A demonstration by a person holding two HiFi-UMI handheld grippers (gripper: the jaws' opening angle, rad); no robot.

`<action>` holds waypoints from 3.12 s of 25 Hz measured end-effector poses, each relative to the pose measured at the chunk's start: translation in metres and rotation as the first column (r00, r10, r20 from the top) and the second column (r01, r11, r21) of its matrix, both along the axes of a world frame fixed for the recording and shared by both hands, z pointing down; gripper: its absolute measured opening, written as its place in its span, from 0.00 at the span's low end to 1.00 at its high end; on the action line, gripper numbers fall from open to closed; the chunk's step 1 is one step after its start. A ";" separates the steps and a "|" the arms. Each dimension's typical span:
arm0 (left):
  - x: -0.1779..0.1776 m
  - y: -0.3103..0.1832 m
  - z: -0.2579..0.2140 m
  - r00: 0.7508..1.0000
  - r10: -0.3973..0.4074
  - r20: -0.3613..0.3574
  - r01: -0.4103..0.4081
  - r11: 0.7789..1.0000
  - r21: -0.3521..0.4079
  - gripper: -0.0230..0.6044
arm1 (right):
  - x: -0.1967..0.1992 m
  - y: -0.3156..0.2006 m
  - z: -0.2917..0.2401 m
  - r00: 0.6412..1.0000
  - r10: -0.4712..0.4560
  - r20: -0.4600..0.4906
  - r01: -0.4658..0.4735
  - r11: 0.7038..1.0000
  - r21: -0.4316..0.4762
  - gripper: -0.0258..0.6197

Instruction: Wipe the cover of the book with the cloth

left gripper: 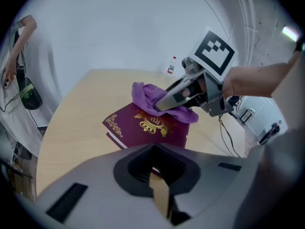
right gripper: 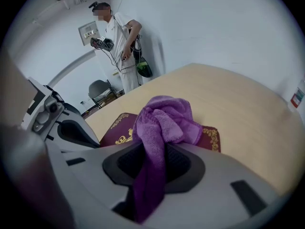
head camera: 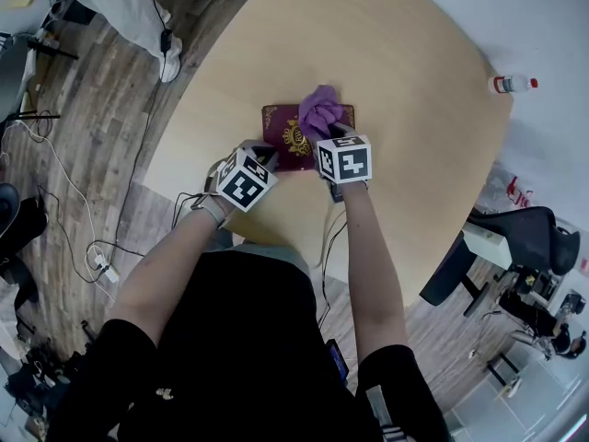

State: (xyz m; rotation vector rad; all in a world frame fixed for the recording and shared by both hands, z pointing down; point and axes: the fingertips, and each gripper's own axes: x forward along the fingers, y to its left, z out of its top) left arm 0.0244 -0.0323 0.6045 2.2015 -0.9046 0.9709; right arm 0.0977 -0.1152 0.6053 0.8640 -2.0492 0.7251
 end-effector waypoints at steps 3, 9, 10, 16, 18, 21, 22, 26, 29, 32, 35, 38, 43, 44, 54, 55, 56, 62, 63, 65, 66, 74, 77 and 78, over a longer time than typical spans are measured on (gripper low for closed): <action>0.000 0.000 0.000 1.000 0.000 -0.004 0.000 1.000 -0.001 0.07 | 0.003 0.015 0.000 1.000 0.001 0.012 -0.001 1.000 -0.012 0.23; 0.000 0.001 0.000 1.000 0.004 -0.007 -0.004 1.000 0.002 0.07 | 0.008 0.041 -0.001 0.998 0.039 0.042 -0.039 0.999 -0.008 0.23; 0.000 0.001 0.000 1.000 0.005 -0.007 -0.005 1.000 0.003 0.07 | 0.009 0.044 -0.001 0.998 0.043 0.044 -0.043 0.999 -0.006 0.23; 0.000 0.000 -0.001 1.000 0.006 -0.009 -0.006 1.000 0.006 0.07 | 0.013 0.069 -0.002 0.996 0.067 0.056 -0.067 0.998 -0.004 0.23; 0.001 0.001 -0.001 1.000 0.008 -0.007 -0.008 1.000 0.007 0.07 | 0.012 0.077 -0.001 0.996 0.070 0.055 -0.070 0.998 0.002 0.23; 0.001 0.000 0.000 1.000 0.010 -0.009 -0.010 1.000 0.008 0.07 | 0.006 0.086 0.001 0.996 0.066 0.052 -0.067 0.998 0.014 0.23; 0.001 -0.001 0.000 1.000 0.010 -0.009 -0.010 1.000 0.008 0.07 | 0.003 0.089 0.001 0.996 0.064 0.055 -0.065 0.998 0.013 0.23; 0.001 -0.001 -0.001 1.000 0.006 -0.010 -0.006 1.000 0.011 0.07 | -0.013 0.099 0.001 0.996 0.054 0.069 -0.055 0.998 0.006 0.23; 0.001 -0.001 0.000 1.000 0.007 -0.007 -0.007 1.000 0.016 0.07 | -0.022 0.097 0.002 0.994 0.073 0.078 -0.073 0.997 0.000 0.23; 0.001 -0.001 -0.001 1.000 0.008 -0.006 -0.008 1.000 0.018 0.07 | -0.026 0.089 0.001 0.990 0.107 0.096 -0.106 0.994 -0.019 0.23; 0.001 -0.001 -0.001 1.000 0.003 -0.008 -0.003 1.000 0.018 0.07 | -0.030 0.079 0.001 0.987 0.119 0.105 -0.117 0.993 -0.032 0.22; 0.001 -0.001 -0.001 1.000 0.000 -0.010 0.000 1.000 0.018 0.07 | -0.031 0.068 0.000 0.986 0.127 0.106 -0.123 0.991 -0.042 0.22; 0.001 0.000 -0.001 1.000 -0.006 -0.019 0.006 1.000 0.013 0.07 | -0.032 0.049 -0.002 0.978 0.164 0.131 -0.154 0.984 -0.088 0.22; 0.001 0.000 -0.001 1.000 -0.007 -0.019 0.007 1.000 0.014 0.07 | -0.031 0.044 -0.002 0.976 0.174 0.133 -0.162 0.982 -0.092 0.22; 0.001 -0.001 -0.002 1.000 -0.012 -0.027 0.013 1.000 0.020 0.07 | -0.041 0.001 0.000 0.988 0.130 0.080 -0.122 0.988 -0.099 0.22; 0.001 -0.002 -0.003 1.000 -0.012 -0.028 0.013 1.000 0.020 0.07 | -0.043 -0.003 0.000 0.988 0.130 0.085 -0.121 0.988 -0.101 0.22; 0.001 -0.002 -0.003 1.000 -0.012 -0.029 0.012 1.000 0.020 0.07 | -0.045 -0.008 0.000 0.987 0.130 0.090 -0.121 0.987 -0.102 0.22; 0.001 -0.003 -0.002 0.999 -0.010 -0.035 0.011 1.000 0.020 0.07 | -0.055 -0.023 -0.001 0.985 0.127 0.115 -0.114 0.987 -0.113 0.22; 0.000 -0.003 -0.002 0.999 -0.011 -0.038 0.012 1.000 0.022 0.07 | -0.055 -0.023 -0.001 0.985 0.127 0.113 -0.114 0.987 -0.115 0.22; 0.000 -0.002 -0.003 0.998 -0.021 -0.054 0.022 1.000 0.022 0.07 | -0.056 -0.022 -0.001 0.986 0.126 0.110 -0.113 0.987 -0.114 0.22; 0.000 -0.001 -0.004 0.997 -0.029 -0.065 0.030 0.999 0.017 0.07 | -0.056 -0.022 -0.001 0.986 0.124 0.109 -0.112 0.988 -0.111 0.22; 0.003 0.032 -0.005 0.996 -0.005 -0.085 0.004 1.000 -0.012 0.07 | -0.056 -0.021 -0.002 0.989 0.119 0.091 -0.112 0.991 -0.076 0.22; 0.004 0.035 -0.003 0.995 -0.020 -0.101 0.018 1.000 -0.023 0.07 | -0.057 -0.022 -0.002 0.990 0.110 0.083 -0.105 0.993 -0.061 0.22; 0.004 0.035 -0.003 0.994 -0.023 -0.105 0.020 0.999 -0.028 0.07 | -0.057 -0.022 -0.003 0.991 0.108 0.083 -0.104 0.993 -0.056 0.22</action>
